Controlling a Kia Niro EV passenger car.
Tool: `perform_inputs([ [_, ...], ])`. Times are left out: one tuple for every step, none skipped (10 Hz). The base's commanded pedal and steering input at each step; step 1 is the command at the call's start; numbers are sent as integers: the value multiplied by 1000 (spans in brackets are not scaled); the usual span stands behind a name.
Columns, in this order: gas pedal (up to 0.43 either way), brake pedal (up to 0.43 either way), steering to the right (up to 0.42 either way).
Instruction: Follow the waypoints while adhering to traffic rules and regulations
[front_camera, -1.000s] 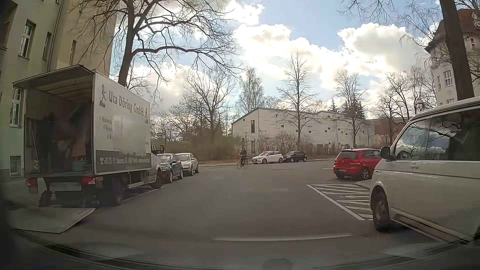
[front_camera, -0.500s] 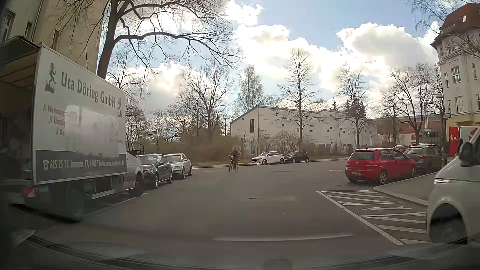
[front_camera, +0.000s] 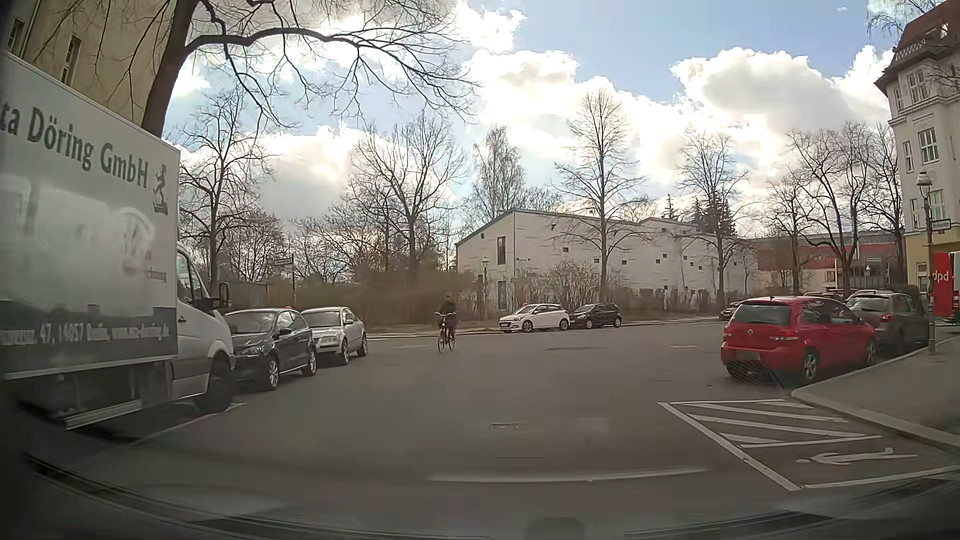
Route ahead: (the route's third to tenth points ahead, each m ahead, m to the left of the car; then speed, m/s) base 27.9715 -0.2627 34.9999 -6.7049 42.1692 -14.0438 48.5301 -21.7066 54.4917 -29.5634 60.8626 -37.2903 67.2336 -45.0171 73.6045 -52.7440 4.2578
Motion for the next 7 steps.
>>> perform_inputs([
  [8, 24, 35],
  [8, 24, 35],
  [8, 24, 35],
  [8, 24, 36],
  [8, 24, 30],
  [0, 24, 23],
  [0, 24, 18],
])
